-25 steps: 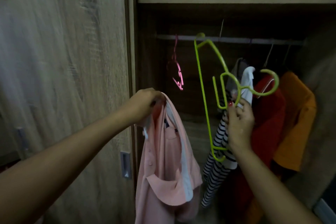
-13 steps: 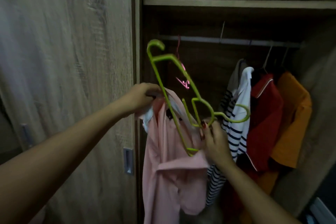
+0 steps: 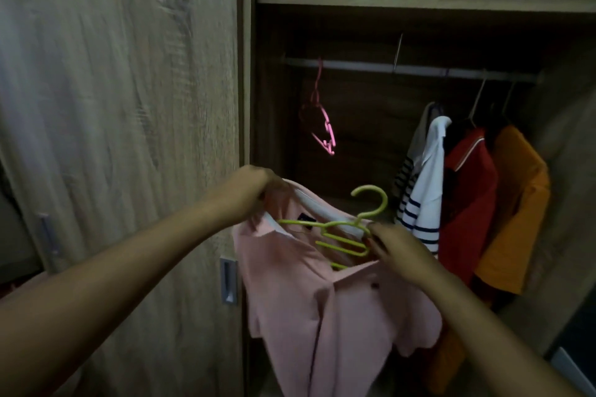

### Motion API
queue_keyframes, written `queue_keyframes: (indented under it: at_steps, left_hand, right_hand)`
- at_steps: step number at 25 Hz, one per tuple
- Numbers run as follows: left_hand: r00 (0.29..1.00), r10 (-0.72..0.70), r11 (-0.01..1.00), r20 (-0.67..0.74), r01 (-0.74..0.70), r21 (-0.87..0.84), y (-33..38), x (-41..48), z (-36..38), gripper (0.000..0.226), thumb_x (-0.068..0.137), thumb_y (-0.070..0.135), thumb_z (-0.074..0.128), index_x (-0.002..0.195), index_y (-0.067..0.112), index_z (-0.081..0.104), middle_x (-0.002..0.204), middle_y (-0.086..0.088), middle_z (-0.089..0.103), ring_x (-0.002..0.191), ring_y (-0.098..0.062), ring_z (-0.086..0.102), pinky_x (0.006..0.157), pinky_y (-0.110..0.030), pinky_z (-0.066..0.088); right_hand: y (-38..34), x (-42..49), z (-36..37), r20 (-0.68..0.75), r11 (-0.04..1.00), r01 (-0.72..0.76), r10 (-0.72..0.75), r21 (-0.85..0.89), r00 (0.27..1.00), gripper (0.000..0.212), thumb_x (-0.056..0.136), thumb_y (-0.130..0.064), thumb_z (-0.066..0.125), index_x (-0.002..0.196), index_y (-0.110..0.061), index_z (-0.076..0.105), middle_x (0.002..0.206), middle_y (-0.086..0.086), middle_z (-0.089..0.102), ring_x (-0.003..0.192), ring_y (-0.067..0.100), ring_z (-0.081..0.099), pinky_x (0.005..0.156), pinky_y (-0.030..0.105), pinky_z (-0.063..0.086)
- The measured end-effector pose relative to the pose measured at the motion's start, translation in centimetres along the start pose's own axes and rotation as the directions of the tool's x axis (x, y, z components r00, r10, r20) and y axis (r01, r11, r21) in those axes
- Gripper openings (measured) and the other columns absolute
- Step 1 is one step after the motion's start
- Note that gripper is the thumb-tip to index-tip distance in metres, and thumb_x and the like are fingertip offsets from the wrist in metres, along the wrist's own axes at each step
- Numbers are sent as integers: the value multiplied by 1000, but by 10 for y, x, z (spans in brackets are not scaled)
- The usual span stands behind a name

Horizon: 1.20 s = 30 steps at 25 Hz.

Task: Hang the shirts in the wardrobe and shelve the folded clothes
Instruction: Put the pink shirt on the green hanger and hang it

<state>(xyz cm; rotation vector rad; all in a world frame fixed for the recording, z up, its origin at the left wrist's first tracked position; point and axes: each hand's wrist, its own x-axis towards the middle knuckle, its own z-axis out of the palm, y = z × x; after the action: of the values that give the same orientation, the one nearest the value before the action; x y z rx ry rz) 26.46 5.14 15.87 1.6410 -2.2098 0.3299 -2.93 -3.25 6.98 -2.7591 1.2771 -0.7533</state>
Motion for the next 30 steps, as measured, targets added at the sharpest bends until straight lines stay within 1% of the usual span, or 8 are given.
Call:
queue_keyframes:
  at_steps: [4, 6, 8, 12, 19, 21, 25, 30]
  left_hand:
    - [997, 69, 981, 33, -62, -184, 17, -2, 2, 50, 77, -4, 56, 120, 21, 65, 117, 1, 69, 97, -4, 62, 75, -1, 36]
    - [990, 57, 942, 129, -10, -335, 13, -9, 5, 42, 86, 4, 57, 124, 21, 61, 117, 4, 67, 80, 10, 60, 64, 4, 36]
    - [997, -22, 902, 71, 51, -429, 6, -17, 7, 31, 91, 17, 59, 121, 21, 59, 110, 4, 68, 61, 8, 64, 54, -4, 44]
    - [999, 39, 993, -6, -40, -107, -20, -22, 28, 45, 87, 52, 44, 111, 19, 64, 99, 0, 69, 73, -2, 55, 68, -24, 45]
    - [981, -90, 920, -170, 16, -392, -26, -13, 46, 41, 84, 49, 38, 81, 18, 64, 67, 10, 61, 65, -4, 56, 60, -30, 40]
    - [975, -139, 885, -172, 44, -463, -32, -7, 42, 34, 84, 51, 39, 74, 26, 60, 64, 13, 59, 61, 1, 52, 58, -27, 38]
    - [983, -148, 764, -105, 46, -644, -22, 13, 39, 41, 81, 53, 45, 85, 17, 65, 75, -2, 66, 70, -5, 55, 62, -30, 43]
    - [986, -161, 633, 33, 129, -763, 17, 62, 56, 52, 76, 47, 54, 121, 22, 61, 119, -6, 66, 110, -20, 62, 95, -41, 51]
  right_hand:
    - [-21, 17, -3, -76, 985, 174, -173, 3, 982, 20, 87, -17, 52, 102, -22, 63, 91, 1, 69, 75, 19, 63, 66, 34, 50]
    - [-20, 17, -5, -31, 985, 144, -141, 93, 989, 12, 87, -12, 54, 85, -22, 60, 80, 1, 67, 69, 18, 62, 63, 34, 48]
    - [-18, 20, -12, -80, 989, 133, -128, 69, 989, 22, 88, -11, 55, 74, -28, 50, 68, -4, 57, 63, 15, 57, 59, 34, 44]
    - [-18, 24, -27, -116, 977, 164, -148, 136, 982, 21, 89, -11, 55, 75, -27, 54, 64, -9, 54, 60, 11, 54, 57, 27, 40]
    - [-5, 27, -66, -215, 963, 71, -13, 261, 977, 11, 89, -16, 60, 96, -13, 68, 87, -6, 64, 80, 3, 58, 70, 8, 41]
    - [14, 17, -88, -34, 916, -127, 151, 380, 988, 18, 89, -30, 61, 99, -16, 66, 90, -6, 63, 84, 5, 58, 69, 5, 43]
    - [27, -20, -135, 419, 785, -306, 65, 539, 906, 31, 86, -33, 59, 106, -12, 69, 103, 5, 72, 94, 16, 68, 77, 22, 55]
    - [17, -38, -173, 343, 509, -361, 134, 781, 930, 26, 86, -22, 59, 103, -5, 70, 98, 15, 73, 86, 27, 71, 76, 36, 57]
